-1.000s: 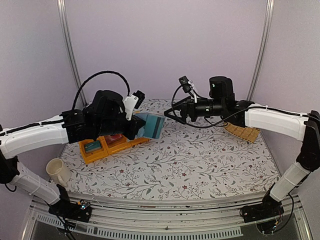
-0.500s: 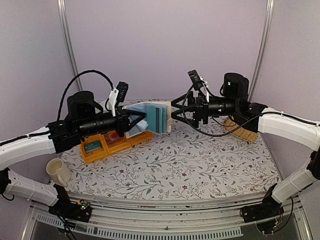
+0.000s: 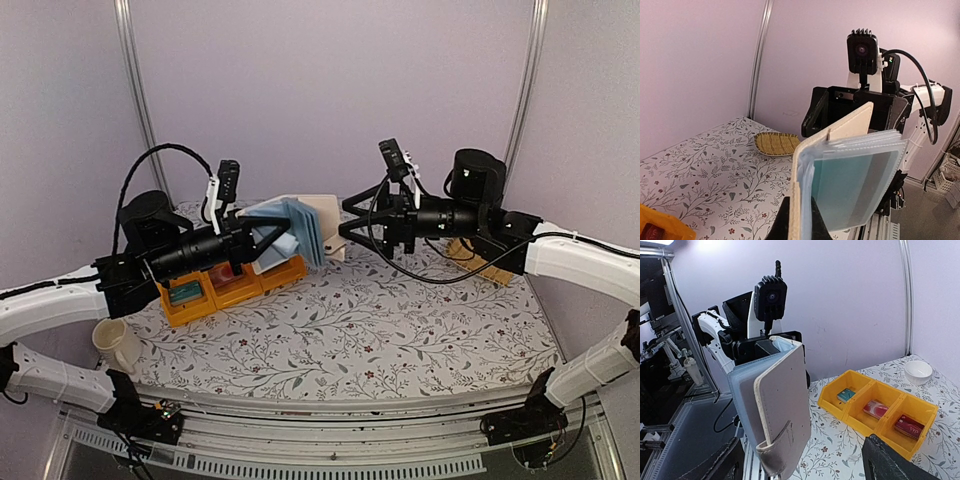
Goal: Take the credit cards out of the card holder
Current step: Adjust the card holder.
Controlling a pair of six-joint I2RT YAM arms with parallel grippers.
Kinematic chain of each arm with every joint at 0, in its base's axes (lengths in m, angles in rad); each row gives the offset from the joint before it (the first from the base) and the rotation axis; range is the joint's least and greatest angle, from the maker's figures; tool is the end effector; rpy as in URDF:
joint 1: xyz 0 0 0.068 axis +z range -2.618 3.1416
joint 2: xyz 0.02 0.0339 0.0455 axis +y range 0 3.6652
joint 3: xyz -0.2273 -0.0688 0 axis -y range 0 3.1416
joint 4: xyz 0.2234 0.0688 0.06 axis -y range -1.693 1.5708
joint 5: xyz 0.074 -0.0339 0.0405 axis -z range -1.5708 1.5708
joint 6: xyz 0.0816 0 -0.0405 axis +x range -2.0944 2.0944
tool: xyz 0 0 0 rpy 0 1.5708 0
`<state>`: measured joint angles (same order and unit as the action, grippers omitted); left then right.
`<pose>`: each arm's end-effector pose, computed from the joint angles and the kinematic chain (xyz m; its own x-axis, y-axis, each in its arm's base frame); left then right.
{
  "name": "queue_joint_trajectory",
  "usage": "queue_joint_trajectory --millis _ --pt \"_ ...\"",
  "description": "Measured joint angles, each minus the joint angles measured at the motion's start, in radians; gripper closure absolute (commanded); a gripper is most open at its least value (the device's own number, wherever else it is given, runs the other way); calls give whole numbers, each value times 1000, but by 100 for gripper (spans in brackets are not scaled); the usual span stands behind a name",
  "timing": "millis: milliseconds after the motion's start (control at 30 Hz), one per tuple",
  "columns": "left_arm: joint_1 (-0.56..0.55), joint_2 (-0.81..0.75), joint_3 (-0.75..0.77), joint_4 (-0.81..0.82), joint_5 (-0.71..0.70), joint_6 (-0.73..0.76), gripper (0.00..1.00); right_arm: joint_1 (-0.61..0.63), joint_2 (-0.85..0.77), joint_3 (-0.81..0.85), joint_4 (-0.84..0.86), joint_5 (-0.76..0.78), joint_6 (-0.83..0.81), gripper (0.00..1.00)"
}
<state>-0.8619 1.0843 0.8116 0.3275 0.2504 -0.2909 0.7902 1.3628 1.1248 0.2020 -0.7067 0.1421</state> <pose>0.1786 -0.2393 0.3204 -0.2230 -0.1669 -0.9604 0.8690 0.4124 -0.2734 0.2018 0.2791 0.3366 -0.1663 -0.0148 -0.9860 -0.9833 0.0770 0.1647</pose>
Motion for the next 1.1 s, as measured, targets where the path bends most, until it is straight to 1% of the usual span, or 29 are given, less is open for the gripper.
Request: queue_joint_trajectory --millis 100,167,200,333,433,500,567,633,767,800,833,1100 --pt "-5 14 0 12 3 -1 100 24 8 15 -3 23 0 13" --pt "-8 22 1 11 1 -1 100 42 13 30 -2 30 -2 13" --pt "-10 25 1 11 0 -1 100 51 14 35 -2 36 -5 15" --pt "-13 32 1 17 0 -1 100 95 14 48 -3 79 -31 32" --pt "-13 33 1 37 1 -1 100 103 16 48 -11 93 -50 50" --pt "-13 32 -2 60 5 -2 100 103 17 48 -16 94 -58 57" --pt "-13 30 -8 84 11 -2 100 103 17 48 -21 91 -68 61" --pt "-13 26 -15 102 16 -2 100 103 17 48 -21 77 -76 68" --pt "-13 20 -32 132 35 -2 100 103 17 48 -20 51 -79 79" --pt "-13 20 -35 139 42 -2 100 103 19 48 -20 49 -79 93" --pt "-13 20 -37 143 48 -2 100 103 21 49 -19 47 -79 97" --pt "-10 19 -47 172 61 2 100 98 58 108 -62 51 -69 98"
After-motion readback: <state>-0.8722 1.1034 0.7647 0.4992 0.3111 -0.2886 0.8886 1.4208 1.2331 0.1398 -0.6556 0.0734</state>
